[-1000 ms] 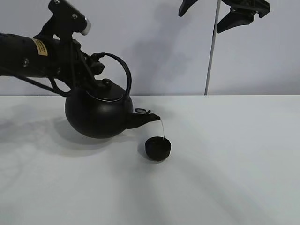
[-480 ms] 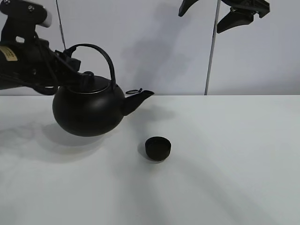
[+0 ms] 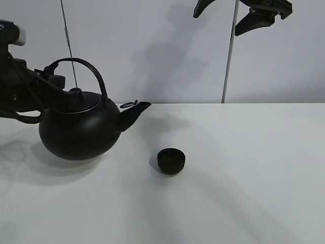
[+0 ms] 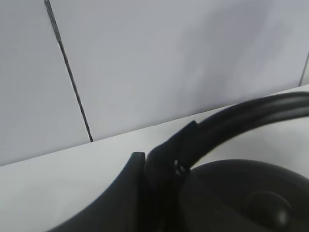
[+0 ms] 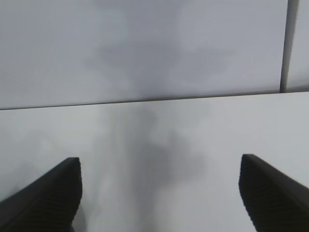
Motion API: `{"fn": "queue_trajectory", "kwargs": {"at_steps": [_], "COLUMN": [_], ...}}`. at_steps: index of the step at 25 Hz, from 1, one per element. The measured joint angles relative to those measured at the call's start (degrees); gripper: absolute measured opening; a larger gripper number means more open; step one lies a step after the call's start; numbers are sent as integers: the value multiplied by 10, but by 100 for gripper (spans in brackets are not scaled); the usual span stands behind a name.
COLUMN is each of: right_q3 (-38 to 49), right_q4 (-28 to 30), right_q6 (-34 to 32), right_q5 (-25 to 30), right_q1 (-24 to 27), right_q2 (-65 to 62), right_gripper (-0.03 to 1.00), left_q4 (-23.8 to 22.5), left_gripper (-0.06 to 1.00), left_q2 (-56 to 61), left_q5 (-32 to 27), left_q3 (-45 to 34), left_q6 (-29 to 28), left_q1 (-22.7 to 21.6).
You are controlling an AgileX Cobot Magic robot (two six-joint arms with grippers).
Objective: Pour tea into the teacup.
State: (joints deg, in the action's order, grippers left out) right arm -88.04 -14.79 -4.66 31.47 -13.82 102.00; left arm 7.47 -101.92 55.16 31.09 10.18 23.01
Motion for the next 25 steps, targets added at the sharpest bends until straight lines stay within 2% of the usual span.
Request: {"fn": "queue_trajectory", "kwargs": {"at_steps": [7,25], "right_q3": [0,0], "right_q4": [0,0], "right_q6": [0,0], "right_q5": [0,0], "right_q1": [0,0], "right_q2": [0,0], "right_gripper": [61,61], "left_q4": [3,-7], "left_gripper": [9,9], "left_q2": [-12,-20], "left_q5": [45,44], "left_q3": [-13,-50], "left_q6": [-17,-18], "left_q1": [0,0]}}
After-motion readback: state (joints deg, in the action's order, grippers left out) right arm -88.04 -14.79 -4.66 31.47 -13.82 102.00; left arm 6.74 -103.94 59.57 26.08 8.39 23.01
